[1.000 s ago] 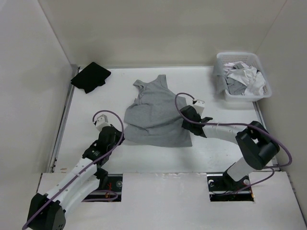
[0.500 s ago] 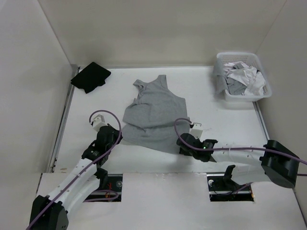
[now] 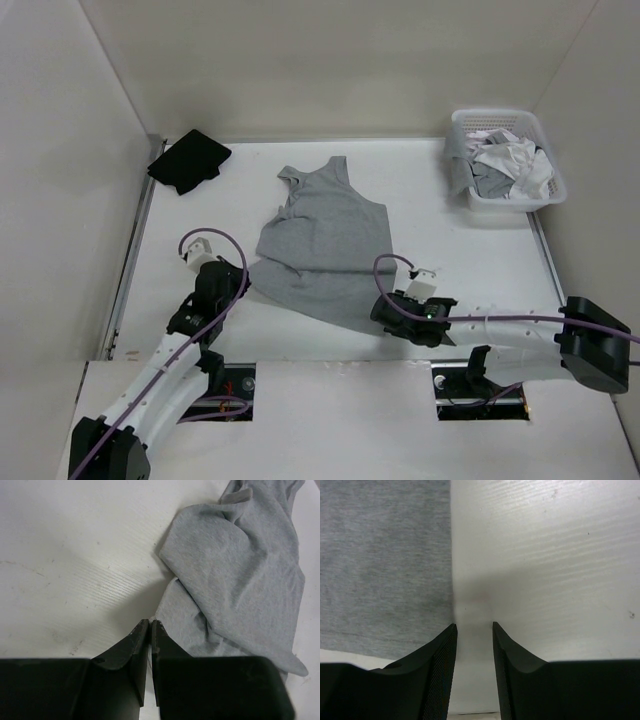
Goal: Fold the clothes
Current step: Flatten the tank top out
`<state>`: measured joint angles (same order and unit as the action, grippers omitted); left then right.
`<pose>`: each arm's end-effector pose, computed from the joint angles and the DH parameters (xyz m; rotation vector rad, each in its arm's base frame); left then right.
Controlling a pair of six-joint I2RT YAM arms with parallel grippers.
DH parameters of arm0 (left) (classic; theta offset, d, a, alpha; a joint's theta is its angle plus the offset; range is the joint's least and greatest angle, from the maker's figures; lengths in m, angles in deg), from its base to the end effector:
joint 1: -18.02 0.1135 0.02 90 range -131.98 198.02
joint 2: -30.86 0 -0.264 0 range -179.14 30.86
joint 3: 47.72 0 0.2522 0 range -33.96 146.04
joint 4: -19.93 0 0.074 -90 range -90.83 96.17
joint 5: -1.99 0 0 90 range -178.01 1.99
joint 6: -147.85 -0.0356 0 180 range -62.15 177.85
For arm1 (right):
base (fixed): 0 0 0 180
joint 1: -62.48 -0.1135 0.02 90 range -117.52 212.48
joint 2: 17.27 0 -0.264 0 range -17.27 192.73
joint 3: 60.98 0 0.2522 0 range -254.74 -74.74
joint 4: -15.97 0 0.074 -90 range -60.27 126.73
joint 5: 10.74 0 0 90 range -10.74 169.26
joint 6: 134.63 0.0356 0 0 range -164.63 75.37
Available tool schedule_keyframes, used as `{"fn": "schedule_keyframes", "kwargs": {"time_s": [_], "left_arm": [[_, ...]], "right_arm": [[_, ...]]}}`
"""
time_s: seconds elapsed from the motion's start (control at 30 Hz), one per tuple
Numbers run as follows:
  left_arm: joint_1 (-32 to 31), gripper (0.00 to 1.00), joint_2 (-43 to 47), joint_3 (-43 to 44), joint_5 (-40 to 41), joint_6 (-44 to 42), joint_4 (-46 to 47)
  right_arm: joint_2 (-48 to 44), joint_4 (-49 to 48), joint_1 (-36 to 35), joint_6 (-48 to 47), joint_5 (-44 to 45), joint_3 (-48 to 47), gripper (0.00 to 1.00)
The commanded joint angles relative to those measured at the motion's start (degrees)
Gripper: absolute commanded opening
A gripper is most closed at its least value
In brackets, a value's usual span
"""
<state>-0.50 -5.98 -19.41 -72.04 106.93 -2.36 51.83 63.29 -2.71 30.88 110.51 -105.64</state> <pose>0.1464 -0.0387 0.1789 -0.7172 1.9882 -0.4200 0.0957 0.1630 0.1566 0.3396 2.5014 0.1441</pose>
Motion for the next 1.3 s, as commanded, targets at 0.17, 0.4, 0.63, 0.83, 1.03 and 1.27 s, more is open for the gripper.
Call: {"fn": "schedule_keyframes", "kwargs": {"time_s": [0.17, 0.4, 0.63, 0.83, 1.03, 1.27], "left_arm": [[0.6, 0.04, -1.0, 1.2, -2.5, -0.8, 4.8], [0.6, 0.04, -1.5, 0.3, -3.1, -0.7, 5.9], [0.6, 0.04, -1.4, 0.0, -3.6, -0.6, 6.2], [0.2, 0.04, -2.2, -0.2, -3.6, -0.3, 7.2], [0.4, 0.04, -2.0, -0.2, -3.6, -0.2, 7.3], [0.0, 0.04, -2.2, 0.1, -3.6, 0.0, 7.3]], "right_arm": [[-0.4, 5.1, -3.1, 6.8, -1.8, -1.0, 0.37], [-4.4, 2.8, -6.7, 9.0, -2.3, -1.3, 0.4], [-4.8, -2.1, -5.9, 8.1, -5.3, 2.7, 0.39], [-2.8, -4.4, -5.0, 8.0, -6.2, 4.0, 0.37], [-1.9, -5.4, -3.5, 8.3, -5.4, 4.9, 0.32], [-1.3, -4.1, -3.5, 10.7, -3.9, 5.3, 0.28]]}}
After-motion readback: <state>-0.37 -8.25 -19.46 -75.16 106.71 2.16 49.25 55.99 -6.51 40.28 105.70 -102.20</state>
